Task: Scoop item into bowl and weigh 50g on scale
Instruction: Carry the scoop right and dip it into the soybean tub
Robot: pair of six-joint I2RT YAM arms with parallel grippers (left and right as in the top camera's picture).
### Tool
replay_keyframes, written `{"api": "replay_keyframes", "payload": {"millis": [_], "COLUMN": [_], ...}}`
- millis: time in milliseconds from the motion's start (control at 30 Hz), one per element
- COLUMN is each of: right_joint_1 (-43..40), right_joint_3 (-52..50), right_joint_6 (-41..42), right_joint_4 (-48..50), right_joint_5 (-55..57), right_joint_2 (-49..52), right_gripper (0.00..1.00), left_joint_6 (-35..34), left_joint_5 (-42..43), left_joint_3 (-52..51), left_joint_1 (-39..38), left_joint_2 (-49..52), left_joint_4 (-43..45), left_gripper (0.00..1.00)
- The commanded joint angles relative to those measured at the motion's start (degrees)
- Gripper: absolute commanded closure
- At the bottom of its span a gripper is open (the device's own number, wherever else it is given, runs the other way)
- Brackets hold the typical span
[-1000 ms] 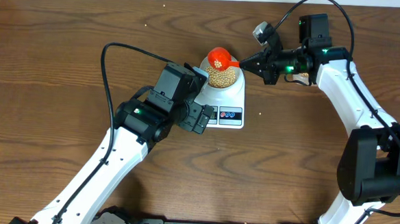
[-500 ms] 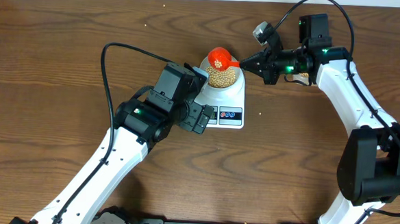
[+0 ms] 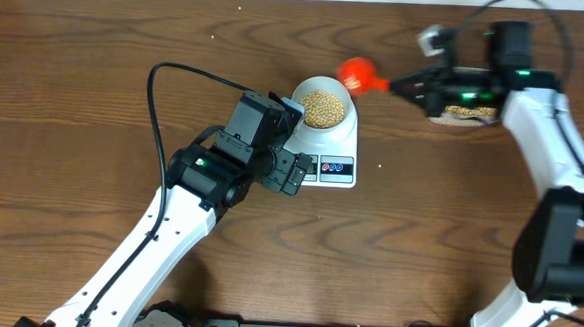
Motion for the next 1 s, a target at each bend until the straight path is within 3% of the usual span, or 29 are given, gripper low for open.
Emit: {"api": "replay_keyframes", "payload": {"millis": [0, 167, 367, 833, 967], "right_joint_1": [-8.1, -16.2, -16.0, 4.0, 7.3], "right_joint_3": [-0.2, -0.2, -0.2, -0.2, -0.2], "right_joint_6": [1.6, 1.6, 1.8, 1.8, 1.8], "right_joint_4": [-2.3, -5.9, -8.8, -10.6, -10.1], "right_joint_5": [-2.3, 9.8, 30.6, 80.6, 88.4], "right_joint_2": [-6.6, -10.3, -12.0, -12.1, -12.1], "right_gripper": [0.99, 0.99, 0.99, 0.99, 0.99], "left_joint_6": [-0.1, -0.1, -0.1, -0.1, -0.1], "left_joint_5": [-0.7, -0.7, -0.7, -0.7, -0.7], "left_joint_3": [0.0, 0.0, 0.0, 0.0, 0.0], "left_joint_1": [0.2, 0.2, 0.2, 0.2, 0.2], "left_joint_2": [0.4, 0.4, 0.4, 0.4, 0.4], "left_joint_4": [-0.1, -0.1, -0.1, -0.1, -0.1], "left_gripper": [0.02, 0.02, 0.02, 0.02, 0.02]}}
